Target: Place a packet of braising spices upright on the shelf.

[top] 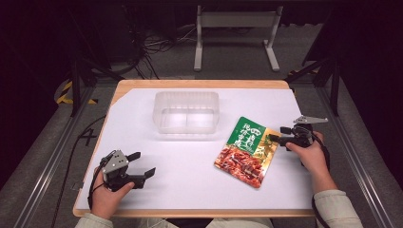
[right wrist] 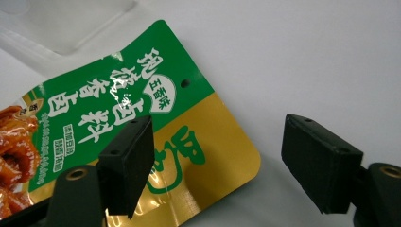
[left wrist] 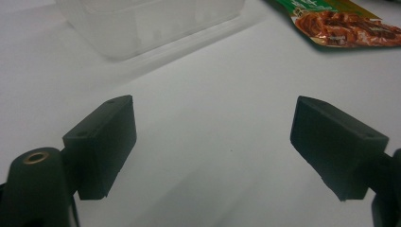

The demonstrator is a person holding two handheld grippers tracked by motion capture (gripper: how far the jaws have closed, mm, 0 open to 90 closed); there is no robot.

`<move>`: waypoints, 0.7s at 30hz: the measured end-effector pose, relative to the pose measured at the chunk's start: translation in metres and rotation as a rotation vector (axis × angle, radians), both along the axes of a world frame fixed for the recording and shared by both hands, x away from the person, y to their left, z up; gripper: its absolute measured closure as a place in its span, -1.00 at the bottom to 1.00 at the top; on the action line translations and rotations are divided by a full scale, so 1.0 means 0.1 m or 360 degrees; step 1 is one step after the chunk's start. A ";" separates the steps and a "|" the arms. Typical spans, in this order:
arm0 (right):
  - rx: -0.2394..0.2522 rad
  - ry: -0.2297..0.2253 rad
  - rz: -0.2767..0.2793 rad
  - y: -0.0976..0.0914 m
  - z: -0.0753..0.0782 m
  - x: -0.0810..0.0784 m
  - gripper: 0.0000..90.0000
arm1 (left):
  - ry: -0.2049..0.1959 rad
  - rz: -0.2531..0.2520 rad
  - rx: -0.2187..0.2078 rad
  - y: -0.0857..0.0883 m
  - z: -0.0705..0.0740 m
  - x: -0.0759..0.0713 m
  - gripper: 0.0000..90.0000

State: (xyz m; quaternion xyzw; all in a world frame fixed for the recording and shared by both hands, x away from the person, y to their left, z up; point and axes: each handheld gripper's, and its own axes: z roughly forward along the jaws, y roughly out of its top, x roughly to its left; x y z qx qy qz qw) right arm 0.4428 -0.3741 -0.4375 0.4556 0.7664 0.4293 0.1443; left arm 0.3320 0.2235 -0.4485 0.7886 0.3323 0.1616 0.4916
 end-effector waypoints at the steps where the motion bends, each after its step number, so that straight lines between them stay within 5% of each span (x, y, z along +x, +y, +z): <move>1: -0.0001 0.0003 0.0006 0.00 -0.01 0.00 -0.37 | -0.0001 0.0001 -0.0001 0.00 0.00 0.00 -0.65; 9: -0.0002 0.0050 0.0077 0.02 -0.03 -0.01 -0.19 | -0.0002 -0.0001 -0.0001 -0.01 0.00 0.00 -0.65; 17: -0.0012 0.0003 0.0119 0.00 0.02 -0.04 0.07 | -0.0005 0.0000 0.0000 -0.01 0.00 0.00 -0.65; 21: 0.0057 -0.0035 0.0193 -0.03 0.09 -0.07 0.31 | 0.0003 0.0002 -0.0005 -0.01 0.00 0.00 -0.65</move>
